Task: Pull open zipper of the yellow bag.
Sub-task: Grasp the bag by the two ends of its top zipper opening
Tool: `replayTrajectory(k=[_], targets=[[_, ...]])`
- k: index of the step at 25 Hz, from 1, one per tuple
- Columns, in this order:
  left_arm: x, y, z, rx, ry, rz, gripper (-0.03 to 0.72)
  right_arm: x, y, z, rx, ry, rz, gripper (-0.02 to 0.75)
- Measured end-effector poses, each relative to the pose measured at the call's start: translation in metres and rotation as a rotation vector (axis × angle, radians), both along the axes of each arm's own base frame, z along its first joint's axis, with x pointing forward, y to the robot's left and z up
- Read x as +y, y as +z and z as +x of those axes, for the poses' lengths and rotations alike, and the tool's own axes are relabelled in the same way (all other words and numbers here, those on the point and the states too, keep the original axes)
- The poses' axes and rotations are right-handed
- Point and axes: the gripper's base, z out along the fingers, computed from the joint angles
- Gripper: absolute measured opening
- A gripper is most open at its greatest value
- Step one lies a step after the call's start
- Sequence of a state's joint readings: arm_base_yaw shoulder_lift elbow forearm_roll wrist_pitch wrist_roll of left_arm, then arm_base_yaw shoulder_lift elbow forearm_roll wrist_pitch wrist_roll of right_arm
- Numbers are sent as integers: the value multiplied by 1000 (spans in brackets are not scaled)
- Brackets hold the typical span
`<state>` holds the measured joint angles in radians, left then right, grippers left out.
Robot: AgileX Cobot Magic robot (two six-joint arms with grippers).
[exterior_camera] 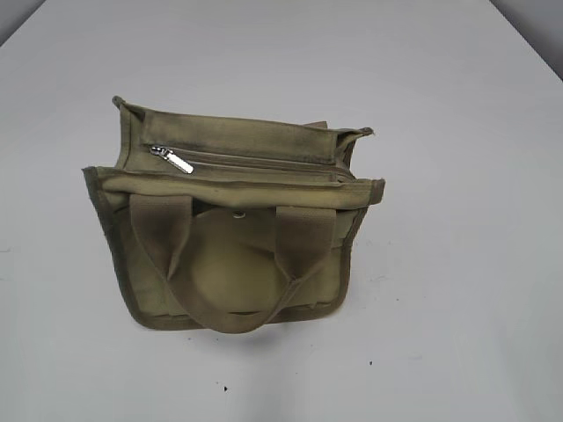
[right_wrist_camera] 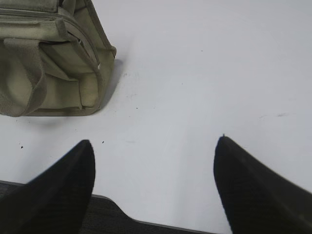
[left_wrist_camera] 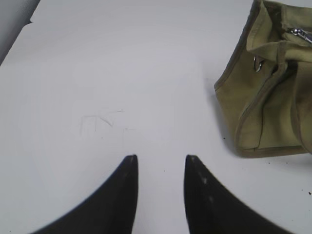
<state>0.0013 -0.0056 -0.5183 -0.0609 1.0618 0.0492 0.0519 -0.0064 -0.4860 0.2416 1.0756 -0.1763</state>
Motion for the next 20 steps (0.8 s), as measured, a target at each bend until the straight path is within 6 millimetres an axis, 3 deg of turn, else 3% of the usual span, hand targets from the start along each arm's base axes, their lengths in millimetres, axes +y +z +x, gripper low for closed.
replayTrajectory(k=[20], targets=[[0,0,0,0,0,0,255,0,0,0,0,0,0,587]])
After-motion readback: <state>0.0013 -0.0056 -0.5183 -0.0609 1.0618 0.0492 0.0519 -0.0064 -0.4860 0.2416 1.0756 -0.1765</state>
